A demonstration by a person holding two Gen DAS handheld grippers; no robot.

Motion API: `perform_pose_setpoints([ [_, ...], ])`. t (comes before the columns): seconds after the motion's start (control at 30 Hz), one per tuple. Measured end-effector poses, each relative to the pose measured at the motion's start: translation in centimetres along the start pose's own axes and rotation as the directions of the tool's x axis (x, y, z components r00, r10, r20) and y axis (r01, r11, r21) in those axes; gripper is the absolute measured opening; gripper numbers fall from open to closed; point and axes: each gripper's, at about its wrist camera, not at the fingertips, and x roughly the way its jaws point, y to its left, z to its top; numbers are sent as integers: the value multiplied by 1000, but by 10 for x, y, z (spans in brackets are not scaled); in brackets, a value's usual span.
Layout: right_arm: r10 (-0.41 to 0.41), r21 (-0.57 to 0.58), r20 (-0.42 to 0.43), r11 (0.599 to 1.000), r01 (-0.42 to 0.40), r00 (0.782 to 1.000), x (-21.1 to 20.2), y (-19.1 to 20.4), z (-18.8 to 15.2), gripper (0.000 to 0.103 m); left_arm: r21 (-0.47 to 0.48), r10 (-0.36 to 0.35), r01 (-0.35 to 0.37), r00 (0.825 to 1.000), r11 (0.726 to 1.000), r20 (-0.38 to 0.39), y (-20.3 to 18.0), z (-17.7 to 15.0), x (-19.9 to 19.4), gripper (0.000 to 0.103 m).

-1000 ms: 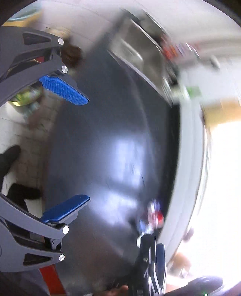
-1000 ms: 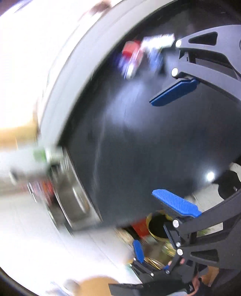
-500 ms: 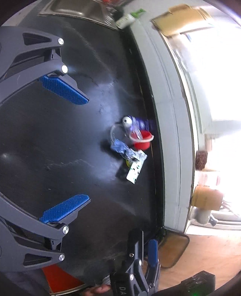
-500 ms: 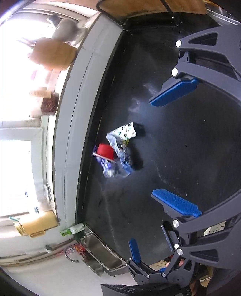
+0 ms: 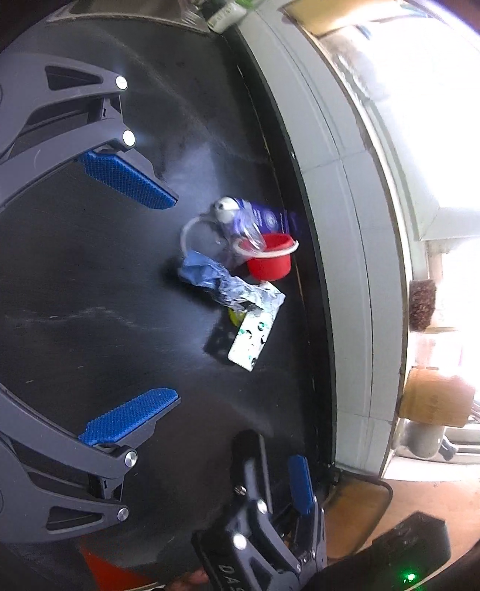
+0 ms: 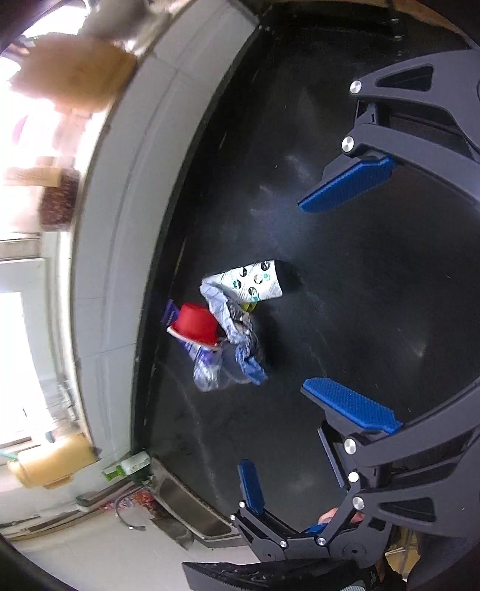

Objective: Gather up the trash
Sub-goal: 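Grasp the blue-wrapped foil with the left tool while the right tool grasps the blister pack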

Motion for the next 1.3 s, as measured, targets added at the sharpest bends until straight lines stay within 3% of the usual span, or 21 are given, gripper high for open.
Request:
perform_pose_setpoints([
  [0.17,22,-43,-68,999,-25,997,43,-10,19,87,48,-16,17,1000,999,-8,-4,15,40,94],
  [0.53,95,-87,-266,989,-123,959,143,-35,40,65,109,-74,84,993,990,-92,-2,21,108,82],
  [0.6,107,-100,-256,986,-136,961,148,-35,45,62,127,-82,94,992,987,-101,-3,22,113,77],
  [0.7,126,-100,-263,982,-157,956,151,-37,50,40,136,-98,115,987,984,-129,-6,24,120,55],
  [0.77,129,-98,-264,982,-159,956,150,-39,51,38,127,-100,119,984,985,-148,-6,25,123,32],
  [0.83,117,-108,-259,983,-149,959,145,-41,51,37,102,-102,119,982,988,-162,-4,25,122,24],
  [1.07,74,-59,-208,994,-88,975,114,-52,44,37,50,-124,133,981,990,-148,-2,24,98,21],
  [1.3,45,-32,-173,998,-52,984,91,-53,34,37,44,-100,106,987,993,-123,6,21,76,21],
])
